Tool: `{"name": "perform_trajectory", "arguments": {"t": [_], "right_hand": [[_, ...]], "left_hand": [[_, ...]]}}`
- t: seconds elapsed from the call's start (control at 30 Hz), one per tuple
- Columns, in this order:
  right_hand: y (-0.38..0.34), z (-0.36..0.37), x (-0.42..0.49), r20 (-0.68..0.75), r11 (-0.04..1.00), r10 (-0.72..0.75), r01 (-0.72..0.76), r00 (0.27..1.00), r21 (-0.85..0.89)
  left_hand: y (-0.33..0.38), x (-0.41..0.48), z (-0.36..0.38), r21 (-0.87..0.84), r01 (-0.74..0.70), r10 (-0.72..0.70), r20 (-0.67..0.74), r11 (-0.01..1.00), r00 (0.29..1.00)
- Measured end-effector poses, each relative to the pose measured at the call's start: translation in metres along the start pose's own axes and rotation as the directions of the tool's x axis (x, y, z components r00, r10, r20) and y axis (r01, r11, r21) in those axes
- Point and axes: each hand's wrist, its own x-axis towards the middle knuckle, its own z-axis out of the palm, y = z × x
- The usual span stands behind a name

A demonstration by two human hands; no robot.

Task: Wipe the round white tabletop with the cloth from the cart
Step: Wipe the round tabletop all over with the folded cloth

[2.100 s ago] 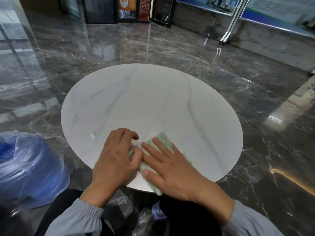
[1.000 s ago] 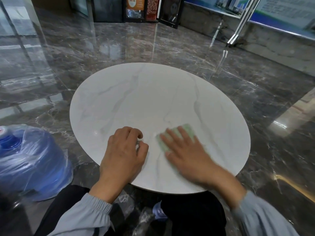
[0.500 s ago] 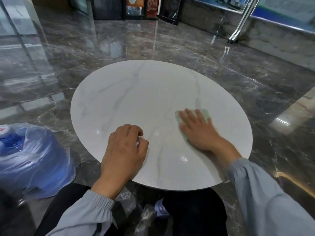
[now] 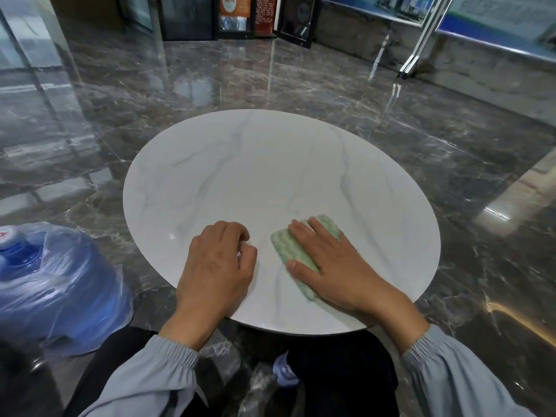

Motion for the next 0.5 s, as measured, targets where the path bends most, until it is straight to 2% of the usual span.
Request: {"name": "perform_trajectory", "arguments": {"t": [0.13, 0.3, 0.4, 0.5], "right_hand": [[0.0, 0.003, -0.009, -0.08, 0.989, 0.054, -0.042, 0.995, 0.139], [0.017, 0.015, -0.05, -0.257, 0.94, 0.325, -0.282, 0.91, 0.19], [0.018, 0.033, -0.072, -0.409, 0.911, 0.403, -0.314, 0.819, 0.268], [0.018, 0.047, -0.081, -0.475, 0.895, 0.428, -0.287, 0.769, 0.342]], "left_hand": [[-0.002, 0.0, 0.002, 0.024, -0.028, 0.029, -0.017, 0.999, 0.999], [0.0, -0.001, 0.001, 0.108, -0.084, 0.081, 0.036, 0.991, 0.996], [0.011, 0.006, 0.001, 0.11, -0.231, 0.217, 0.12, 0.967, 0.969], [0.038, 0.024, 0.009, -0.029, -0.39, 0.385, 0.239, 0.921, 0.892]]}}
